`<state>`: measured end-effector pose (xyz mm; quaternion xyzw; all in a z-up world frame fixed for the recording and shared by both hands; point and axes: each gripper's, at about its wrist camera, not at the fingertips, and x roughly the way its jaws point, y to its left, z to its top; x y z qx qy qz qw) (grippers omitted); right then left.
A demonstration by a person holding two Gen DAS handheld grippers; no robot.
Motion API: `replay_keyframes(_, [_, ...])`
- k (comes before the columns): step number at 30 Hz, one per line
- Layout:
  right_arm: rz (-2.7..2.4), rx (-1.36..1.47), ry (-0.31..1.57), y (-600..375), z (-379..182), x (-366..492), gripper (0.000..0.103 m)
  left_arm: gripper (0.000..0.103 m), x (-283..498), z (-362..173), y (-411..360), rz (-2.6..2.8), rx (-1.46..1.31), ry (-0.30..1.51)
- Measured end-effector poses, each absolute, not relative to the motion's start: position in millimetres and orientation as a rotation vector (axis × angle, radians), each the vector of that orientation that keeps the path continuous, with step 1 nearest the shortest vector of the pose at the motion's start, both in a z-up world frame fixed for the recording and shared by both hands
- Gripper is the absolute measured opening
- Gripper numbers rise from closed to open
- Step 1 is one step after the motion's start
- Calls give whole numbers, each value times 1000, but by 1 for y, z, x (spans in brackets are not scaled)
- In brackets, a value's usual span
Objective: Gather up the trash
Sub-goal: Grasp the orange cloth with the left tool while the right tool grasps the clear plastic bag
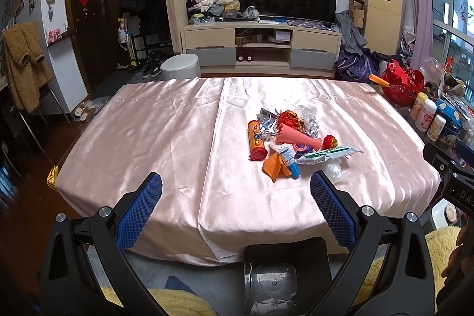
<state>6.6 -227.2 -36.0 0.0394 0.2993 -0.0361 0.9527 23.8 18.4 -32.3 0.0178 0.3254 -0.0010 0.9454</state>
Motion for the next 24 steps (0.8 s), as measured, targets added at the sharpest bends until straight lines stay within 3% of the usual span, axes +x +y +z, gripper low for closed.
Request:
replay_keyframes(10, [-64, 58, 701, -217, -74, 40, 100, 95, 58, -73, 28, -53, 7, 746])
replay_keyframes(14, [-6, 106, 776, -221, -99, 59, 86, 94, 74, -96, 20, -69, 50, 795])
replay_keyframes(19, [54, 129, 843, -214, -125, 82, 85, 94, 96, -117, 18, -79, 68, 858])
replay_keyframes(22, [101, 136, 860, -207, -133, 97, 85, 85, 106, -125, 19, -95, 72, 880])
replay_keyframes(24, [131, 124, 867, -200, -139, 107, 77, 75, 114, -130, 20, -111, 63, 895])
